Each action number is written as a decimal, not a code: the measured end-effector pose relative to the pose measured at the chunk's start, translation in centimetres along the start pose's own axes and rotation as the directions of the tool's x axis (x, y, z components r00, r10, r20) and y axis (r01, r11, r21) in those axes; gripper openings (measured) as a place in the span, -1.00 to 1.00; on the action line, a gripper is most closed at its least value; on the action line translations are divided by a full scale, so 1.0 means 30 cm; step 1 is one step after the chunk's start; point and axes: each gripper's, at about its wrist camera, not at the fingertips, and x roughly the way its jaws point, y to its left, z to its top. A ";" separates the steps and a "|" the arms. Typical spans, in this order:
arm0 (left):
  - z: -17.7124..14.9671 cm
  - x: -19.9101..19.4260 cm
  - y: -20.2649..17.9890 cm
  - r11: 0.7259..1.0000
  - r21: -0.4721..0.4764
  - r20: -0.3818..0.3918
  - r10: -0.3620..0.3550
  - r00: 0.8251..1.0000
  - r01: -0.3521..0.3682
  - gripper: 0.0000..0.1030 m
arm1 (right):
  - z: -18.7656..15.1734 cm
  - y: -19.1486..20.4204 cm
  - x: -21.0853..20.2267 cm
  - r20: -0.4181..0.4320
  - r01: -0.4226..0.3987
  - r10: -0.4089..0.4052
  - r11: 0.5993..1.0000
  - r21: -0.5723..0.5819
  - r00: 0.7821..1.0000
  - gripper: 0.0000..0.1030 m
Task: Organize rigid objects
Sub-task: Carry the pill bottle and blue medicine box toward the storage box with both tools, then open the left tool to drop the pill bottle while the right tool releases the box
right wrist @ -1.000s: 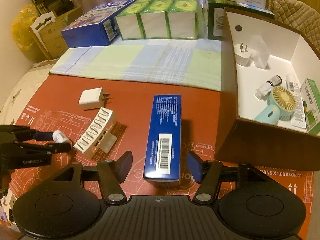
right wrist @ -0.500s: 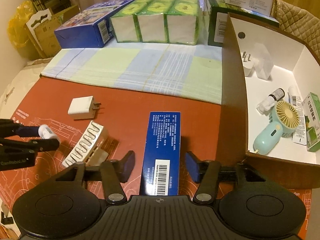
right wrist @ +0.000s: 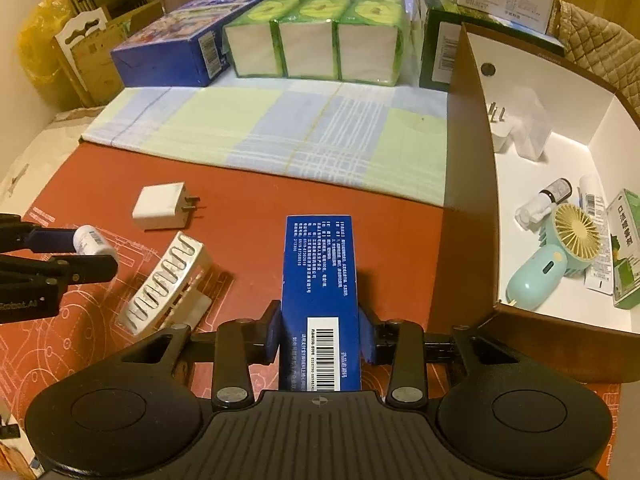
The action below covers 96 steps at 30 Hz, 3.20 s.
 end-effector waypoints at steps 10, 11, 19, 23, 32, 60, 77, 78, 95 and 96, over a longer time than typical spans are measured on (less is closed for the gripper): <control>0.022 -0.071 -0.058 1.000 0.016 0.049 -0.024 0.999 0.024 -0.18 | -0.003 -0.007 -0.110 0.056 -0.062 0.060 0.998 0.022 0.997 -0.32; 0.025 -0.079 -0.065 0.999 0.018 0.053 -0.027 0.998 0.026 -0.18 | -0.004 -0.007 -0.124 0.063 -0.071 0.069 0.997 0.026 0.996 -0.32; 0.070 -0.151 -0.147 0.996 0.062 0.099 -0.070 0.993 0.064 -0.18 | -0.016 -0.031 -0.255 0.124 -0.124 0.118 0.991 0.047 0.985 -0.32; 0.109 -0.171 -0.220 0.990 0.100 0.124 -0.114 0.986 0.102 -0.18 | -0.021 -0.071 -0.328 0.161 -0.128 0.116 0.989 0.068 0.980 -0.32; 0.210 -0.179 -0.426 0.960 0.214 0.151 -0.214 0.965 0.179 -0.17 | -0.028 -0.231 -0.476 0.238 -0.099 0.064 0.985 0.138 0.969 -0.32; 0.471 0.074 -0.842 0.915 0.314 0.045 -0.282 0.958 0.254 -0.18 | 0.091 -0.763 -0.466 0.270 0.053 -0.075 0.995 0.086 0.960 -0.32; 0.476 0.234 -0.893 0.909 0.322 -0.074 -0.254 0.964 0.264 -0.18 | 0.045 -0.831 -0.282 0.070 0.096 -0.108 0.984 0.150 0.992 -0.31; 0.476 0.239 -0.894 0.909 0.323 -0.079 -0.251 0.965 0.263 -0.18 | 0.045 -0.833 -0.277 0.061 0.100 -0.111 0.982 0.158 0.992 -0.31; 0.471 0.263 -0.888 0.916 0.335 -0.104 -0.199 0.974 0.223 -0.10 | 0.045 -0.833 -0.287 0.064 0.063 -0.076 0.980 0.190 0.995 -0.02; 0.472 0.262 -0.886 0.917 0.334 -0.103 -0.196 0.975 0.220 -0.09 | 0.045 -0.831 -0.288 0.064 0.059 -0.073 0.980 0.189 0.995 -0.01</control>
